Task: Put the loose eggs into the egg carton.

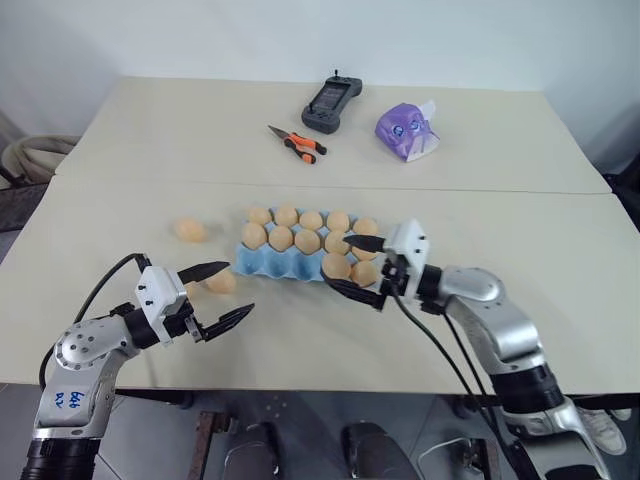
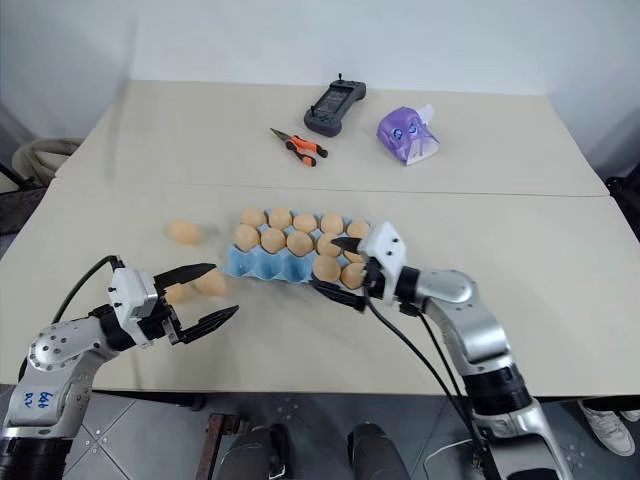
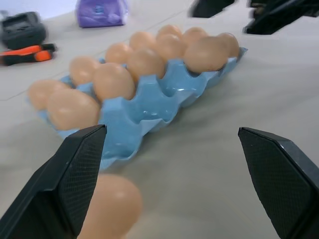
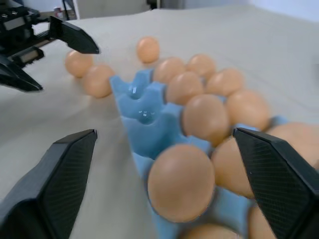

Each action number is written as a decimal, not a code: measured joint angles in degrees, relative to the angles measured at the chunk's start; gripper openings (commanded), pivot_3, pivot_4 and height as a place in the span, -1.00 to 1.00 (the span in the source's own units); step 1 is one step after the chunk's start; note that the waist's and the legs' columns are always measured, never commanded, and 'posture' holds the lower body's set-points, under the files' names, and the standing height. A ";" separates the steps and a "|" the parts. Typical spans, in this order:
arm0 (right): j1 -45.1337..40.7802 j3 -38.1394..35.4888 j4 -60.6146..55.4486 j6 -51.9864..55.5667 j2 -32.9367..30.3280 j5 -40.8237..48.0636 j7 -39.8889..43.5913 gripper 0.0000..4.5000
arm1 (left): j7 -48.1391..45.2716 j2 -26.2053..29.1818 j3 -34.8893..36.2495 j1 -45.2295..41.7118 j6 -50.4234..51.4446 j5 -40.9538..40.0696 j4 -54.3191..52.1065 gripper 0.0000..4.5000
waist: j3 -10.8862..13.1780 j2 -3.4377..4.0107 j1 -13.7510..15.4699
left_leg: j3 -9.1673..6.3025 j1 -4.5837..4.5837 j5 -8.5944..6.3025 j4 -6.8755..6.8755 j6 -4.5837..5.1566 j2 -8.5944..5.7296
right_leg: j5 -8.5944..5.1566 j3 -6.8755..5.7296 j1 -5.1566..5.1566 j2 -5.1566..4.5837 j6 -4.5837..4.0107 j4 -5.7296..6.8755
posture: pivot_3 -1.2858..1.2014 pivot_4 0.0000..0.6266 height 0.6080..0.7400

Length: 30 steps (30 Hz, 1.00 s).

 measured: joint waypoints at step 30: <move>16.71 -9.91 -1.48 -12.01 -9.86 5.63 14.29 1.00 | 7.29 3.64 3.85 2.39 12.24 0.14 -5.24 1.00 | -0.04 -0.10 0.62 | -0.26 0.36 -0.23 -0.11 -0.10 -0.01 | 0.12 -0.26 0.80 0.01 -0.18 -0.77 | 0.03 -0.52 1.00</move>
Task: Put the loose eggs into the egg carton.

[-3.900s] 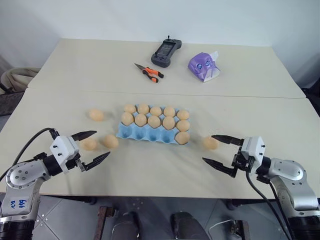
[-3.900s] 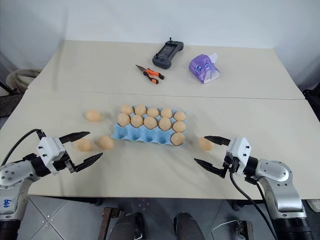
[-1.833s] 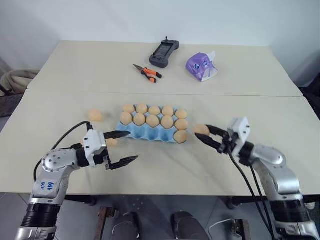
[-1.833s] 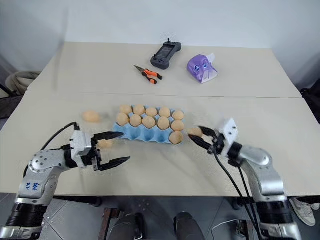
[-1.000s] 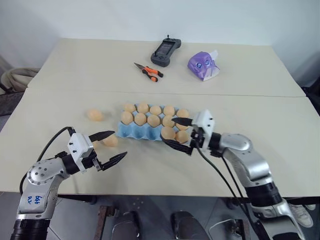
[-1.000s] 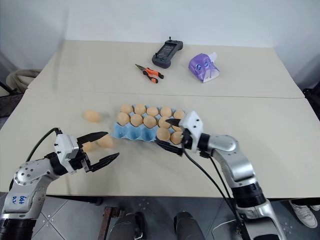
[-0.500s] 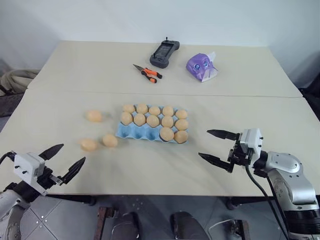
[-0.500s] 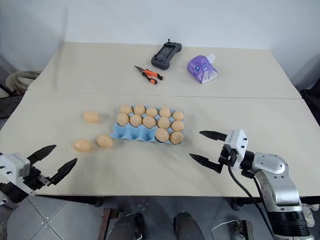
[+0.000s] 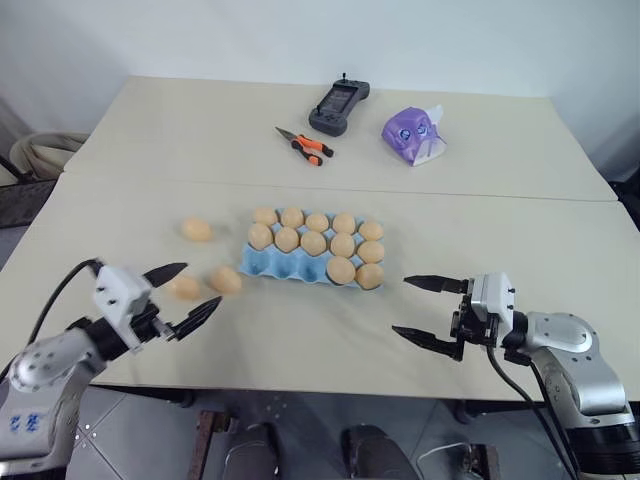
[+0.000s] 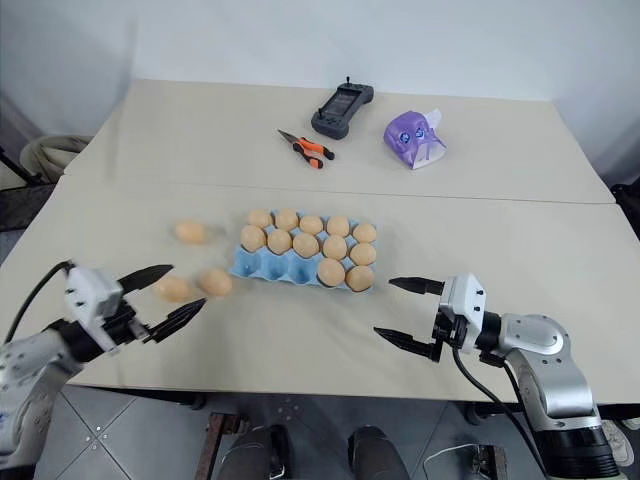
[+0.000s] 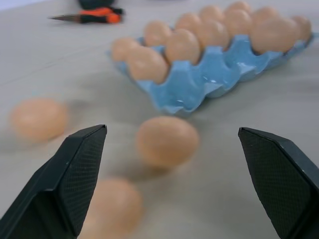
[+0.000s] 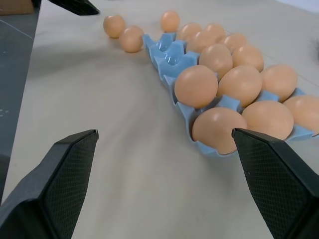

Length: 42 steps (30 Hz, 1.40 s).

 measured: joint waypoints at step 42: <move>1.72 1.47 -4.30 2.15 0.84 -0.56 -7.35 1.00 | -9.85 -8.37 -20.26 -32.60 -1.75 7.08 17.58 -0.05 | 0.01 0.04 2.07 | 0.12 -0.02 0.16 0.29 0.17 -0.23 | 0.05 0.12 -0.09 0.15 0.22 0.38 | 0.03 -0.52 1.00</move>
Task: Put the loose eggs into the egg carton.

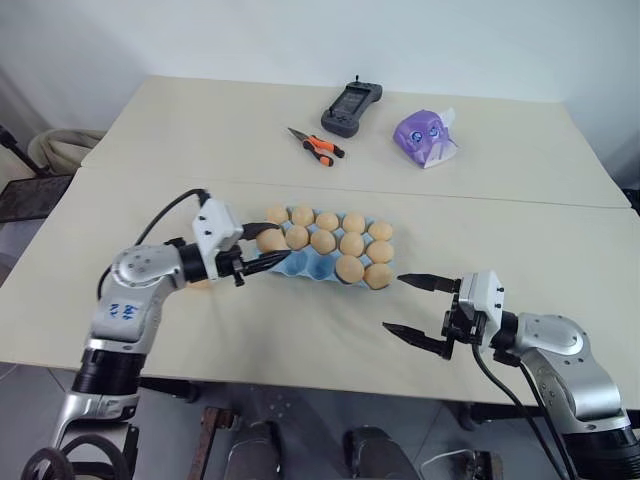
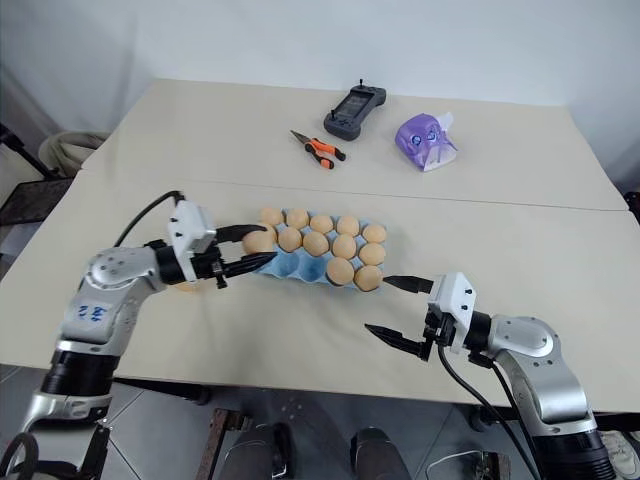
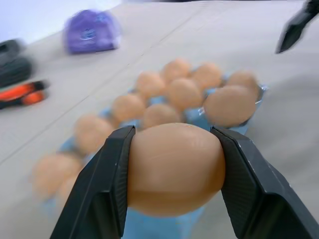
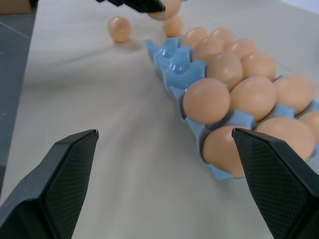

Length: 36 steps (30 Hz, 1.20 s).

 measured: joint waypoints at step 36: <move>0.89 0.30 -0.75 -3.57 1.11 0.12 -0.43 1.00 | 3.50 3.93 22.91 24.90 -8.73 -3.20 -7.34 0.98 | 0.02 -0.04 -1.39 | -0.13 0.01 0.08 0.01 0.01 0.32 | -0.05 -0.05 -0.07 -0.24 -0.03 0.31 | 0.03 -0.52 1.00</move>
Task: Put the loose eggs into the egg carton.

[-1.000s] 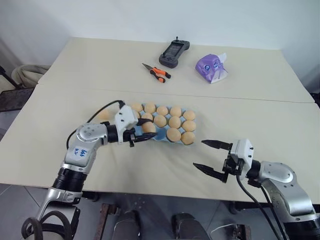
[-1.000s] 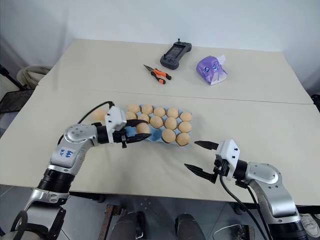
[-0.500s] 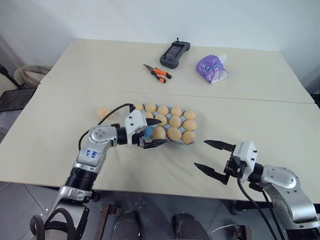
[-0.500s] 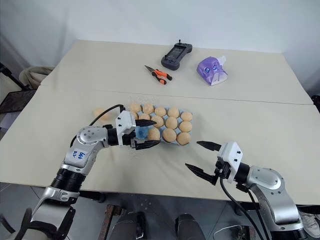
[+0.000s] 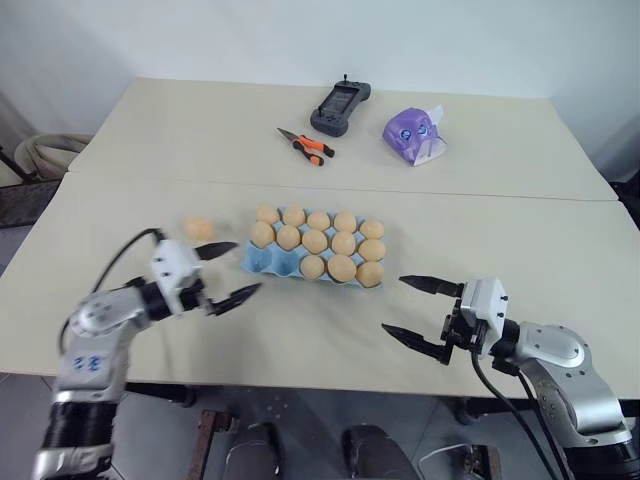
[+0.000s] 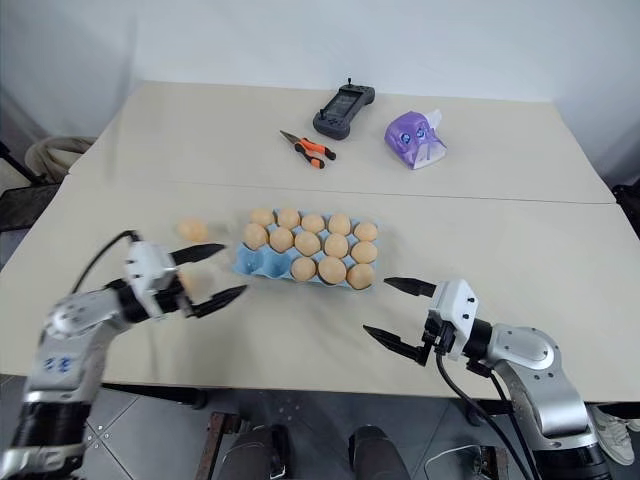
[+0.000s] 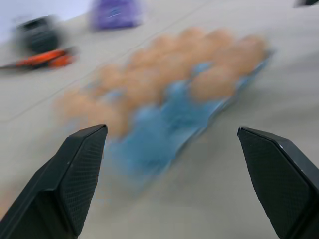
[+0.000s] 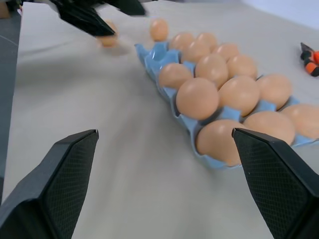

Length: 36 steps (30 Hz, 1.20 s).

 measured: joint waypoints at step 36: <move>-2.74 0.79 5.86 -4.24 3.36 2.42 7.08 1.00 | 15.02 -5.64 0.46 6.40 7.03 -2.12 -2.81 0.98 | -0.06 -0.05 -0.22 | 0.06 0.02 -0.23 -0.20 -0.15 -0.08 | -0.02 -0.01 0.09 0.12 -0.12 -0.50 | 0.03 -0.52 1.00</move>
